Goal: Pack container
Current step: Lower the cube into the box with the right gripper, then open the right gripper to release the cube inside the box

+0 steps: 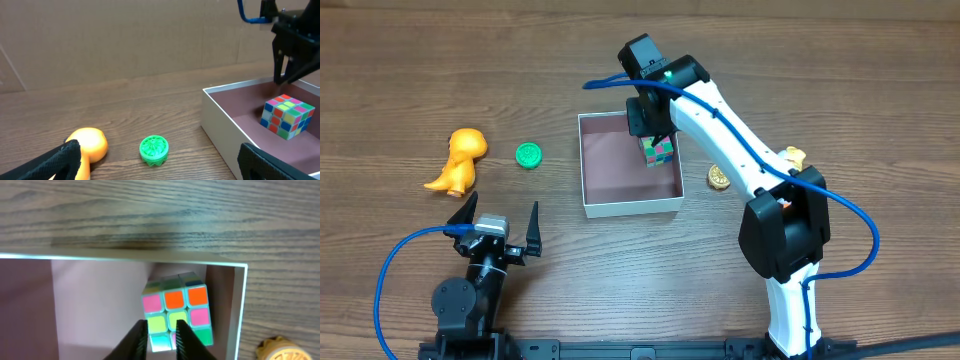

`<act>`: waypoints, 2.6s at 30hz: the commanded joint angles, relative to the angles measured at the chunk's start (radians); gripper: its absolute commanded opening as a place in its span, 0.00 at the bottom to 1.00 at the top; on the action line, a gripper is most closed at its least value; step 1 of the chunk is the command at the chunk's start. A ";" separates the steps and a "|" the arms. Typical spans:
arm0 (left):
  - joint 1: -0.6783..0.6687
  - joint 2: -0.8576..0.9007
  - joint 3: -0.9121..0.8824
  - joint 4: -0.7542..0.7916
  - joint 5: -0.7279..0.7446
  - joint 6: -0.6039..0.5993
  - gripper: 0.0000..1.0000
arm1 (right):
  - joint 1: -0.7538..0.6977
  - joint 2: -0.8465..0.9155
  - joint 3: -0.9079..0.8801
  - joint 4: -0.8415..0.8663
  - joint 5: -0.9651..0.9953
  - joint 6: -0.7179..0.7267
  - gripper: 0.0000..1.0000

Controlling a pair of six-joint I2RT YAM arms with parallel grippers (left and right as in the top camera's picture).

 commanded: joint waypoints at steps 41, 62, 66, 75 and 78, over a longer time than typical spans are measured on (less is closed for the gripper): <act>0.008 -0.010 -0.003 0.000 -0.003 0.009 1.00 | 0.001 -0.010 -0.166 -0.053 -0.076 -0.011 0.04; 0.007 -0.010 -0.003 0.000 -0.003 0.009 1.00 | -0.002 -0.010 -0.183 0.050 -0.050 -0.038 0.09; 0.008 -0.010 -0.003 0.000 -0.003 0.009 1.00 | -0.002 -0.010 -0.183 0.044 -0.018 -0.038 0.07; 0.008 -0.010 -0.003 0.000 -0.003 0.009 1.00 | 0.000 -0.010 -0.150 -0.005 -0.056 -0.066 0.04; 0.008 -0.010 -0.003 0.000 -0.003 0.009 1.00 | 0.000 -0.010 -0.110 -0.034 -0.056 -0.066 0.04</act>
